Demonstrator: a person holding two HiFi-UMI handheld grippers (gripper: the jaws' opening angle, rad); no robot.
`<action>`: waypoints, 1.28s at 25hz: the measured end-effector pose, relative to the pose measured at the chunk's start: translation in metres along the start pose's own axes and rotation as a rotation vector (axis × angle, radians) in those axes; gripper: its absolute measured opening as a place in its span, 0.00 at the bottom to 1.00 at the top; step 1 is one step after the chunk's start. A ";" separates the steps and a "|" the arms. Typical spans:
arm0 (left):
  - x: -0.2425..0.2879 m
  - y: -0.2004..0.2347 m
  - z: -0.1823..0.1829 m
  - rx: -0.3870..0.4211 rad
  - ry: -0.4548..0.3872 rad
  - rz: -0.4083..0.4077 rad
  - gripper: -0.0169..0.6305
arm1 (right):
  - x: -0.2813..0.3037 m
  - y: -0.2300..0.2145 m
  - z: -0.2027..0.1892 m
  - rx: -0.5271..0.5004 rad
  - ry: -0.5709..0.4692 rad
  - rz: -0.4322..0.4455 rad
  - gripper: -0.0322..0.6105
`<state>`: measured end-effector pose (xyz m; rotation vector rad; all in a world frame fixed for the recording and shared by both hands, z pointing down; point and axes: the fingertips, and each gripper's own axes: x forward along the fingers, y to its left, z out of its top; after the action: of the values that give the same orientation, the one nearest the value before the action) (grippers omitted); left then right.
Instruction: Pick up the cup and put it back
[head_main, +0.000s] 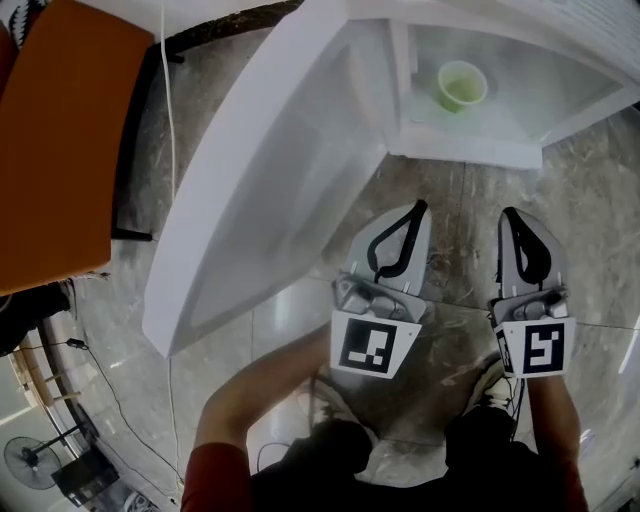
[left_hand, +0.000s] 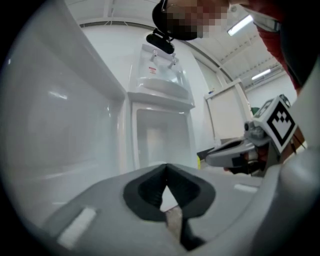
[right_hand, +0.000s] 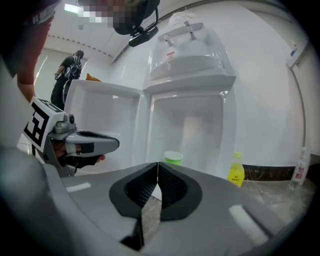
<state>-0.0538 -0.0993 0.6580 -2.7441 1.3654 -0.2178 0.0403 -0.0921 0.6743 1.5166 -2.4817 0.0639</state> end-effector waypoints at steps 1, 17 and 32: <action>-0.001 0.001 -0.002 -0.001 0.007 0.003 0.03 | 0.000 0.000 -0.002 0.003 0.000 0.003 0.05; -0.003 -0.003 -0.010 0.008 0.041 0.000 0.03 | -0.003 -0.004 -0.004 0.071 -0.038 -0.010 0.23; -0.005 0.007 -0.018 -0.037 0.061 0.045 0.03 | 0.003 -0.007 -0.012 0.091 -0.021 -0.012 0.58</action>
<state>-0.0649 -0.0990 0.6744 -2.7549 1.4586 -0.2778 0.0473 -0.0959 0.6862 1.5750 -2.5180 0.1622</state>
